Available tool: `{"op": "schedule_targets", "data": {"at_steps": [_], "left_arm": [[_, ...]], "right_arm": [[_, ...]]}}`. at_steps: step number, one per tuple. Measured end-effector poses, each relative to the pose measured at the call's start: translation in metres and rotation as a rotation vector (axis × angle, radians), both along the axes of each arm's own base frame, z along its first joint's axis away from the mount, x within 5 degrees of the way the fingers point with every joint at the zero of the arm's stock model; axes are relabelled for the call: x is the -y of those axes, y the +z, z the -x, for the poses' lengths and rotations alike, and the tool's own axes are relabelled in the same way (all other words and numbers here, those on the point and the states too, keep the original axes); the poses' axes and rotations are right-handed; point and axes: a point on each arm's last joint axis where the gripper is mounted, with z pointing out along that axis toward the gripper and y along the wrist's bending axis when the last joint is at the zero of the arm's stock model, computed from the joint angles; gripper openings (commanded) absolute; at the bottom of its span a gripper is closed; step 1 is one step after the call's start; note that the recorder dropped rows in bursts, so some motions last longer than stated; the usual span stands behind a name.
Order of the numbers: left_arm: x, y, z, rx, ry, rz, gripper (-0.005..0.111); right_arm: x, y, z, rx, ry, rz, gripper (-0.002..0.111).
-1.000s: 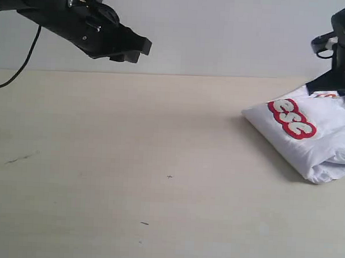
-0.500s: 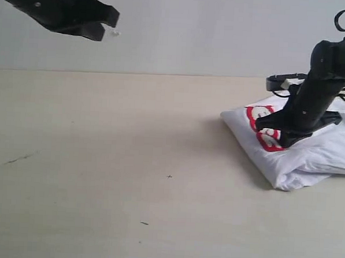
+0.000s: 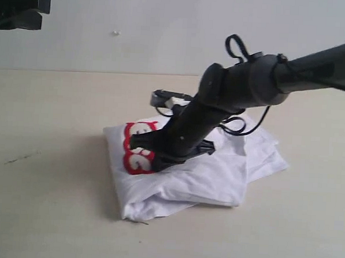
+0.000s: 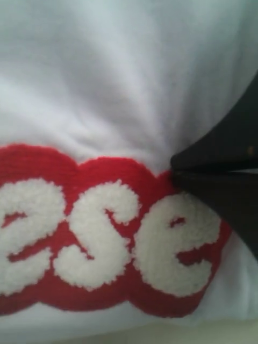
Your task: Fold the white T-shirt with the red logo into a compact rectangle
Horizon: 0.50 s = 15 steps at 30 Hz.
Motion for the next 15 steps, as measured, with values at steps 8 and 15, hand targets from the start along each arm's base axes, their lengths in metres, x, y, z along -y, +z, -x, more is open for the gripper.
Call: {"op": "schedule_targets", "data": {"at_steps": [8,15], "left_arm": [[0.005,0.004,0.008,-0.004,-0.028,0.0,0.0],[0.011,0.004,0.01,-0.001,-0.06,-0.009,0.0]], "right_arm": [[-0.051,0.029,0.007,0.073,0.093,-0.07,0.008],[-0.002,0.103,-0.003,0.196,0.033,-0.007,0.037]]}}
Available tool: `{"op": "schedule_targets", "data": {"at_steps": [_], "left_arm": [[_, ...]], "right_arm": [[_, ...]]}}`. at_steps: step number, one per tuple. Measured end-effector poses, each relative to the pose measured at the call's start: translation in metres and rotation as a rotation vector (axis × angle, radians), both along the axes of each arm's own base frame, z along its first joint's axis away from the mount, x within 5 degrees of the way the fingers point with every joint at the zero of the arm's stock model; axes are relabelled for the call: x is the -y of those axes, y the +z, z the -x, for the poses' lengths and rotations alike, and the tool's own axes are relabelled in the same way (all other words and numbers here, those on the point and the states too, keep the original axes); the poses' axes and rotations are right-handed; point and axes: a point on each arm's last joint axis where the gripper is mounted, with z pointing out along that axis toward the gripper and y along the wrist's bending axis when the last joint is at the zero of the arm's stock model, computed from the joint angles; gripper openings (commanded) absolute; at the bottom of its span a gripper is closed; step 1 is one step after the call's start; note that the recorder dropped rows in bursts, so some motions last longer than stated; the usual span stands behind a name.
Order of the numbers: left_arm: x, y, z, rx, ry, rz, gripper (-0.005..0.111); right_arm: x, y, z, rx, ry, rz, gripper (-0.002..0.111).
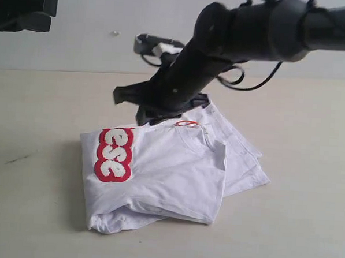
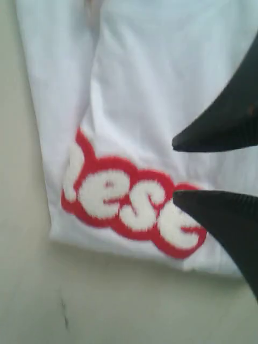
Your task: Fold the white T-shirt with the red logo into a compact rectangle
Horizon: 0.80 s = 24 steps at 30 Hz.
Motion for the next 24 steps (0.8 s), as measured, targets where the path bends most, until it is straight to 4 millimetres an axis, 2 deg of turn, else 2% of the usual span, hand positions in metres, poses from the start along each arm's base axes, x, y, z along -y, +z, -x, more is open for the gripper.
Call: {"op": "schedule_targets", "data": {"at_steps": [4,8,11,14,17,24], "left_arm": [[0.0,0.0,0.0,0.001,-0.001,-0.001,0.0],[0.0,0.0,0.0,0.0,-0.001,0.0,0.0],[0.0,0.0,0.0,0.0,-0.001,0.0,0.0],[0.0,0.0,0.0,0.0,-0.001,0.0,0.0],[0.0,0.0,0.0,0.0,-0.001,0.0,0.0],[0.001,-0.004,-0.002,-0.015,-0.004,-0.005,0.0]], "right_arm": [[0.05,0.013,-0.005,-0.026,-0.097,0.145,0.042],[0.1,-0.003,-0.007,-0.103,-0.189,0.244,0.042],[0.126,-0.023,-0.002,-0.143,-0.225,0.25,0.042],[0.134,-0.039,0.003,-0.165,-0.208,0.2,0.042],[0.131,-0.057,0.004,-0.179,-0.171,0.142,0.043],[0.127,-0.091,-0.003,-0.189,-0.182,0.11,0.055]]}}
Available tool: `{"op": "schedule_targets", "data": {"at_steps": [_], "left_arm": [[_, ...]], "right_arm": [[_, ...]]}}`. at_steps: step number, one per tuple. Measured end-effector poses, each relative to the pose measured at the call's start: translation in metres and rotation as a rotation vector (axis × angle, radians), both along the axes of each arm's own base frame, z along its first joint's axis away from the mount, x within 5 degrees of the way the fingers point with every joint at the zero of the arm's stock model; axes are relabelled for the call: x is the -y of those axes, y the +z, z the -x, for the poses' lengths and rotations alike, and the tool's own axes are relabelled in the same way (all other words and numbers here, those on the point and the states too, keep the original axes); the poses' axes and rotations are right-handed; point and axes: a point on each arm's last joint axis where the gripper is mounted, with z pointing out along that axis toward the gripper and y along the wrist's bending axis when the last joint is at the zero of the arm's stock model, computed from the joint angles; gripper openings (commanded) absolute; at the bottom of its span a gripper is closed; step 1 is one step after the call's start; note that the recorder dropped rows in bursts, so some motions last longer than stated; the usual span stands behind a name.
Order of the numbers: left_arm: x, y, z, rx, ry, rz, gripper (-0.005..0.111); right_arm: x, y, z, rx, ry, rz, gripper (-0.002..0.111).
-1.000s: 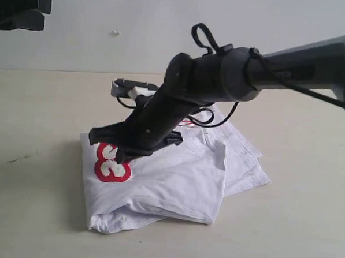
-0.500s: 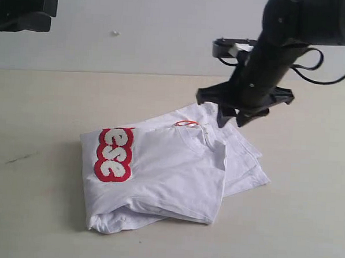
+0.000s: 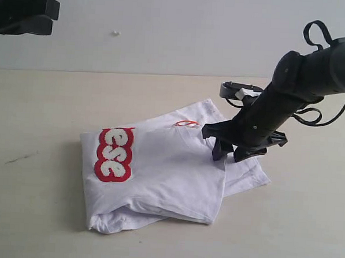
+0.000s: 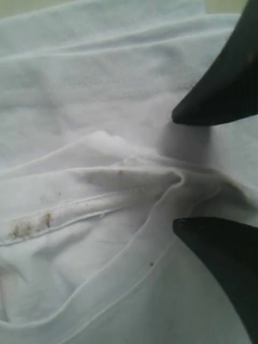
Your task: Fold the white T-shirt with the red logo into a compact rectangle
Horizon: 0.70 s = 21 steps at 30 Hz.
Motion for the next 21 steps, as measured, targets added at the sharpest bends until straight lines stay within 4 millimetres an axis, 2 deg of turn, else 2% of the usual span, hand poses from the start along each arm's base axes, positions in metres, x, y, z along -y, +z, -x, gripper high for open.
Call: {"op": "schedule_targets", "data": {"at_steps": [7,13,15,20,21], "left_arm": [[0.001,-0.004,-0.003,-0.002,-0.004,-0.008,0.0],[0.002,-0.009,-0.006,-0.015,-0.008,-0.017,0.0],[0.002,-0.01,-0.007,-0.017,-0.007,-0.018,0.0],[0.002,-0.011,-0.008,-0.021,-0.008,-0.018,0.0],[0.002,-0.011,-0.008,-0.021,-0.009,-0.018,0.0]], "right_arm": [[-0.006,-0.005,-0.002,0.021,0.018,-0.041,0.045],[-0.015,-0.006,-0.001,0.03,0.053,-0.059,0.017],[-0.017,-0.007,0.0,0.027,0.062,-0.058,0.0],[-0.017,-0.009,0.0,0.029,0.093,-0.045,0.0],[-0.017,-0.004,-0.003,0.044,0.114,-0.033,0.0]]}}
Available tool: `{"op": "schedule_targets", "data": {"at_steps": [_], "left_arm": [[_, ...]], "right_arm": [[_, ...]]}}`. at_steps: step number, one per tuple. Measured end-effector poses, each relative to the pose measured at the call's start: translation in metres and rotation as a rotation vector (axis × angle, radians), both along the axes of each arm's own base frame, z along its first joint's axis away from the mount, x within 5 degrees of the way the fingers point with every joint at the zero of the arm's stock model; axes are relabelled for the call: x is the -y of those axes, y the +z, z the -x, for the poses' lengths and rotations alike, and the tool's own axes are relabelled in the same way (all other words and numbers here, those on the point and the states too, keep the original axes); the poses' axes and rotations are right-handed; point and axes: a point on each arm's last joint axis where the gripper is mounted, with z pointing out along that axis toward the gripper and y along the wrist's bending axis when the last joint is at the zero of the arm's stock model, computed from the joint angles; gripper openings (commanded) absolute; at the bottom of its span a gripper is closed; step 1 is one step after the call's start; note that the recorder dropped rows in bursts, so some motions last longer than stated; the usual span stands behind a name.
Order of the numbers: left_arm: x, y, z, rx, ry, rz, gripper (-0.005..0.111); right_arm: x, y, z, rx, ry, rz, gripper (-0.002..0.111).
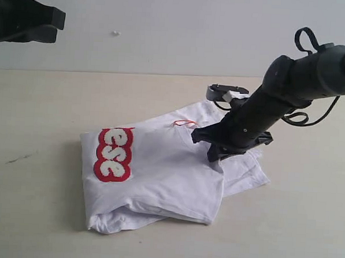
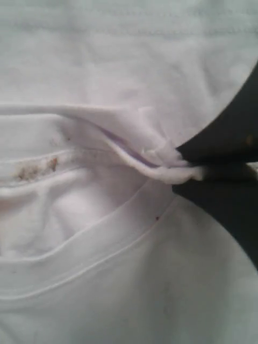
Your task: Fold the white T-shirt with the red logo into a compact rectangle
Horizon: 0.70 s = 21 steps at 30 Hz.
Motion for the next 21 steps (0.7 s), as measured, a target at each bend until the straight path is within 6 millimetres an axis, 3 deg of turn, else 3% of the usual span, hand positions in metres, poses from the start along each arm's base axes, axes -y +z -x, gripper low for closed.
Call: {"op": "schedule_targets", "data": {"at_steps": [4,5,7,9,11,16,19,21], "left_arm": [[0.0,0.0,0.0,-0.001,0.0,0.002,0.0],[0.0,0.0,0.0,-0.001,0.0,0.002,0.0],[0.0,0.0,0.0,0.0,0.0,0.001,0.0],[0.0,0.0,0.0,0.0,0.0,0.001,0.0],[0.0,0.0,0.0,0.001,-0.002,-0.001,0.0],[0.0,0.0,0.0,0.001,-0.002,-0.001,0.0],[0.0,0.0,0.0,0.002,-0.002,0.0,0.0],[0.0,0.0,0.0,0.003,-0.001,0.0,0.0]], "right_arm": [[-0.001,0.038,-0.012,0.12,0.053,0.028,0.0],[-0.001,0.066,-0.02,0.21,0.07,0.04,0.0],[0.002,0.102,-0.03,0.345,0.111,0.097,0.0],[0.009,0.121,-0.041,0.434,0.12,0.206,0.0],[0.022,0.117,-0.05,0.45,0.118,0.378,0.0],[0.058,0.066,-0.078,0.491,0.062,0.894,0.007],[0.068,0.042,-0.091,0.555,0.049,1.096,0.03],[0.07,0.034,-0.1,0.598,0.03,1.164,0.038]]}}
